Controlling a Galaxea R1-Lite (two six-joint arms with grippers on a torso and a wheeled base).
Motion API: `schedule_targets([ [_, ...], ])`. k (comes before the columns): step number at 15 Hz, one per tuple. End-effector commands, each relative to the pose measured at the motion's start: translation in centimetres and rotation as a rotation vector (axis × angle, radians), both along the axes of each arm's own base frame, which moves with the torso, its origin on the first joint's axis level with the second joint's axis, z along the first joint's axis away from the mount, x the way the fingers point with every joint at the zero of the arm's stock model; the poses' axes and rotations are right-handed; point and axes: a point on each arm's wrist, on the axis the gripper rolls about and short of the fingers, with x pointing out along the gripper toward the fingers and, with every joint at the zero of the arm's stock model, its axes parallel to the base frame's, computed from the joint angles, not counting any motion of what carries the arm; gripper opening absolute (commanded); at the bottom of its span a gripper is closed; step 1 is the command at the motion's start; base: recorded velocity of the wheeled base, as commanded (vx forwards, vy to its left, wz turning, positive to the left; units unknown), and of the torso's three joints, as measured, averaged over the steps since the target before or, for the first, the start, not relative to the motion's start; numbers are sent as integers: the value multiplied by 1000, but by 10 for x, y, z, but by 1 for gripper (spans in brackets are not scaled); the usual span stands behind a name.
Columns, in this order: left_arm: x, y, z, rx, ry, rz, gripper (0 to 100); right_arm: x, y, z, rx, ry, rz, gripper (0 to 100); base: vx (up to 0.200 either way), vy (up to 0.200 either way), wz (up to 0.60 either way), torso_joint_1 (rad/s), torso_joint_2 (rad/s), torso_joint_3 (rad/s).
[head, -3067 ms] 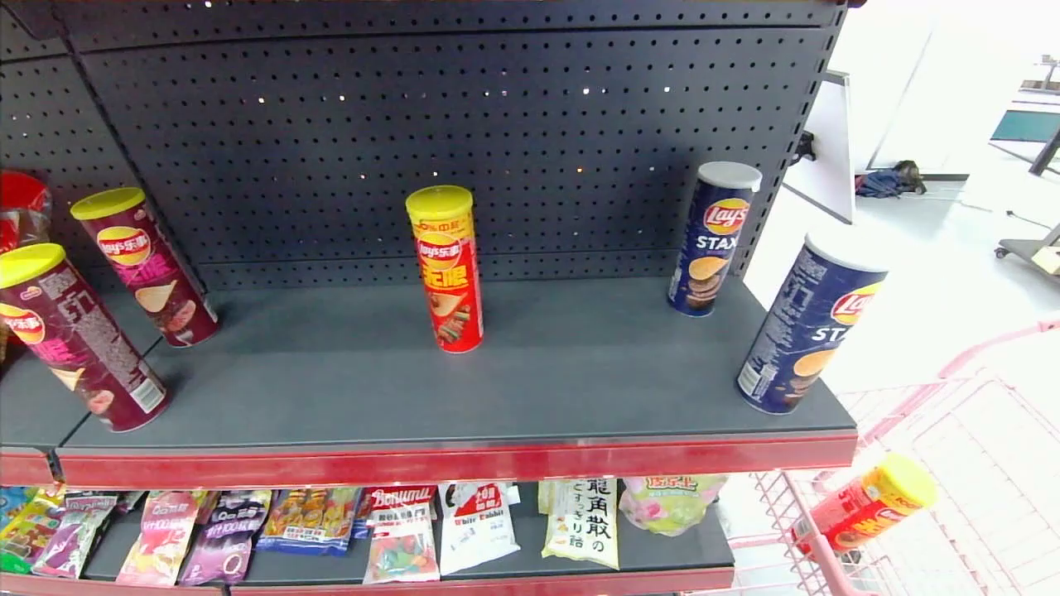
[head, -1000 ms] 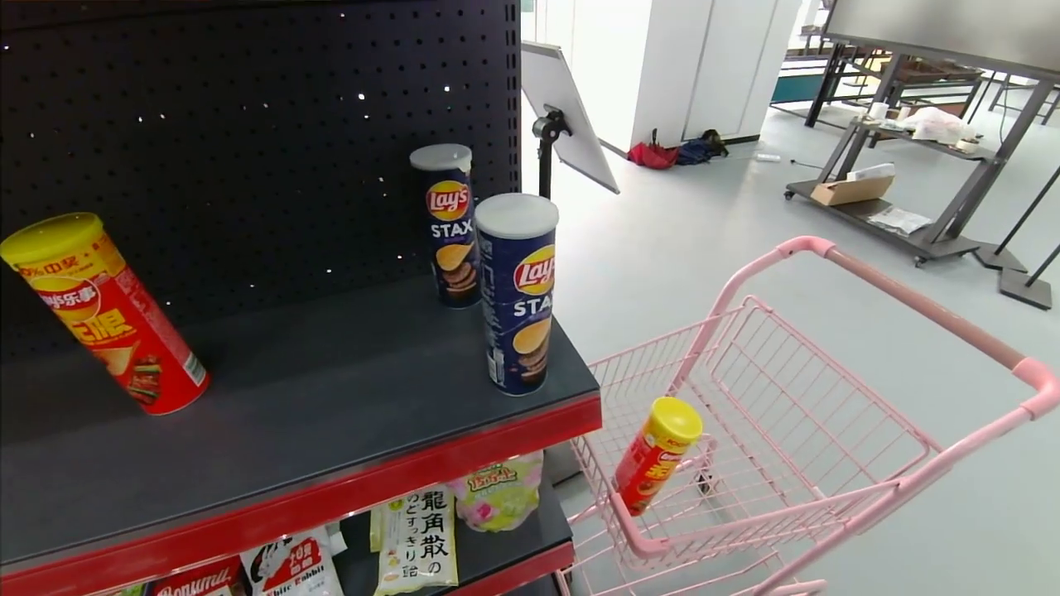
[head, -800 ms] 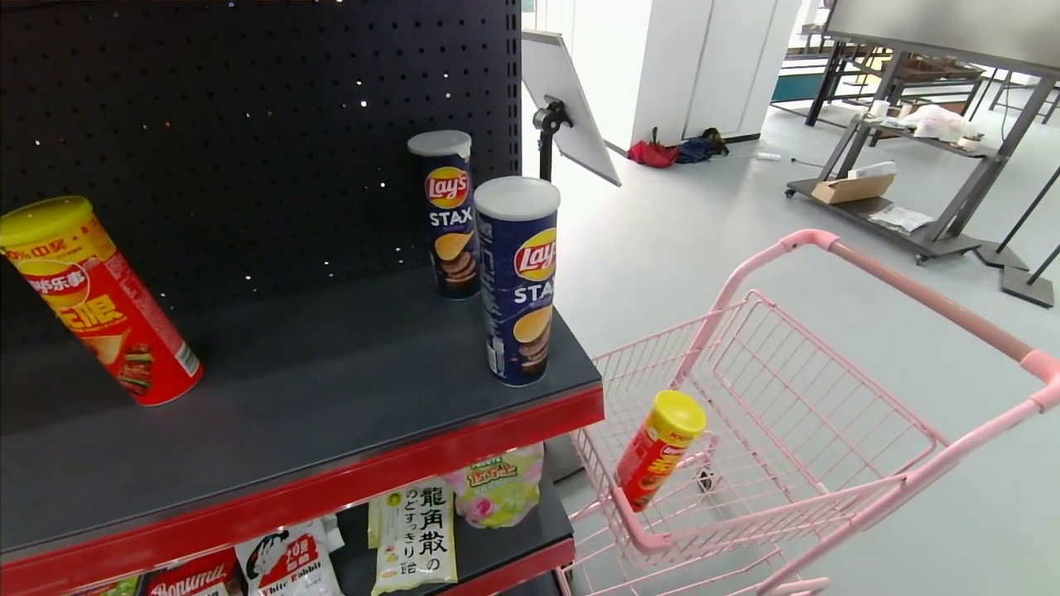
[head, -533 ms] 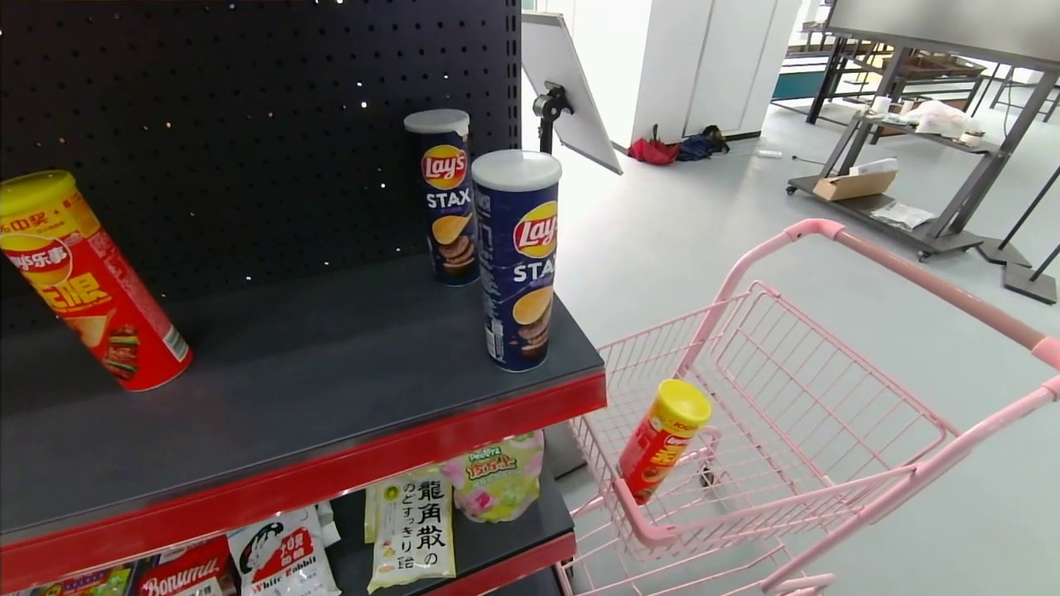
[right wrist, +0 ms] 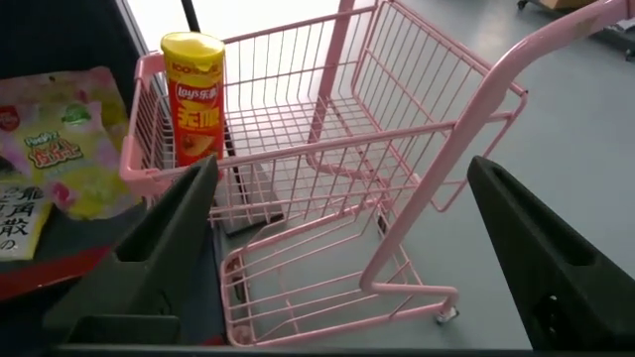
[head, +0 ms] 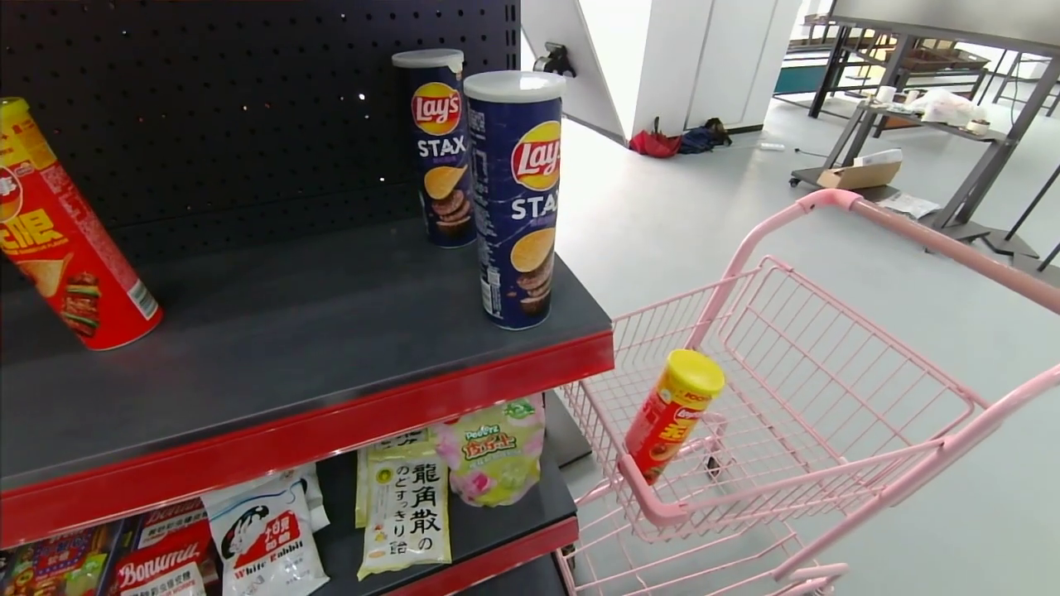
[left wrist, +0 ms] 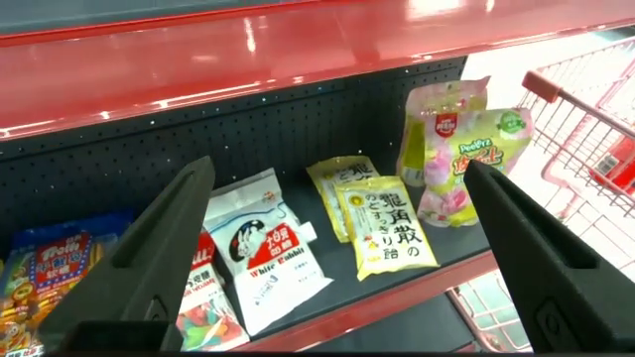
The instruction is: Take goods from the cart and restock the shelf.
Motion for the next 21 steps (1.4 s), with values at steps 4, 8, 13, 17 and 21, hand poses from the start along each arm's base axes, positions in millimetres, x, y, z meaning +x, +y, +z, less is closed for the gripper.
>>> schedule_targets([
  [4,0,0,0,-3,0,1,100,0,0,0,7,-1,7,100,0,0,0,-15,41,26],
  [8,0,0,0,0,0,-1,100,50,1,165,290,-5,53,100,0,0,0,0,0,0],
  [13,0,0,0,2,0,-1,100,181,26,140,280,315,363,100,0,0,0,0,0,0],
  [17,0,0,0,6,0,-1,100,217,38,56,258,577,440,100,0,0,0,0,0,0],
  [21,0,0,0,6,0,-1,100,267,47,9,248,559,448,100,0,0,0,0,0,0],
])
